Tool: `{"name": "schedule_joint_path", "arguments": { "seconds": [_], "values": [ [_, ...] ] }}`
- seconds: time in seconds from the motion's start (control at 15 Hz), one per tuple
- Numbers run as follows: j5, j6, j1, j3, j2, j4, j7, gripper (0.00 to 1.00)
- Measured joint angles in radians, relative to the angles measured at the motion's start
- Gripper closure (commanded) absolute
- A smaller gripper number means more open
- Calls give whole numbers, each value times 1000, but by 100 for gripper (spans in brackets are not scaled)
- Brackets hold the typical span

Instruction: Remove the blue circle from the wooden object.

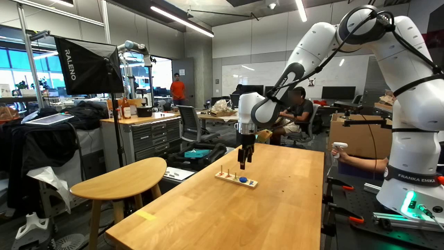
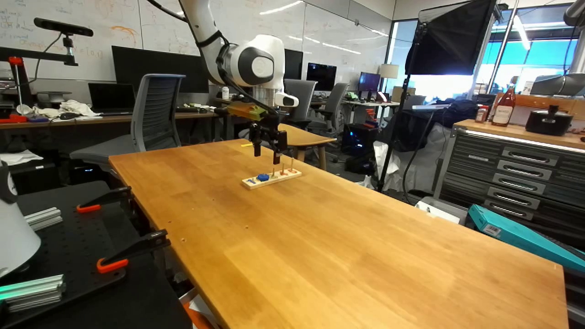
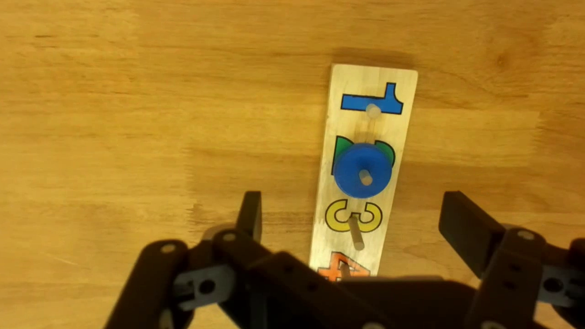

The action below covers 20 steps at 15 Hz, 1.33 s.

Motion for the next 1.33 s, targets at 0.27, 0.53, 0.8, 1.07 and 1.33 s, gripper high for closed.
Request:
{"name": "schedule_joint_path", "arguments": {
  "seconds": [0.27,0.53,0.8,1.07,1.33],
  "values": [
    [2,34,2,-5,59,28,14,0],
    [2,42,19,-9,94,45,28,0],
    [1,56,56,-34,105,47,46,0],
    [-1,72,86,-57,117,47,62,0],
    [-2,89,105,-72,136,48,72,26]
  ]
}}
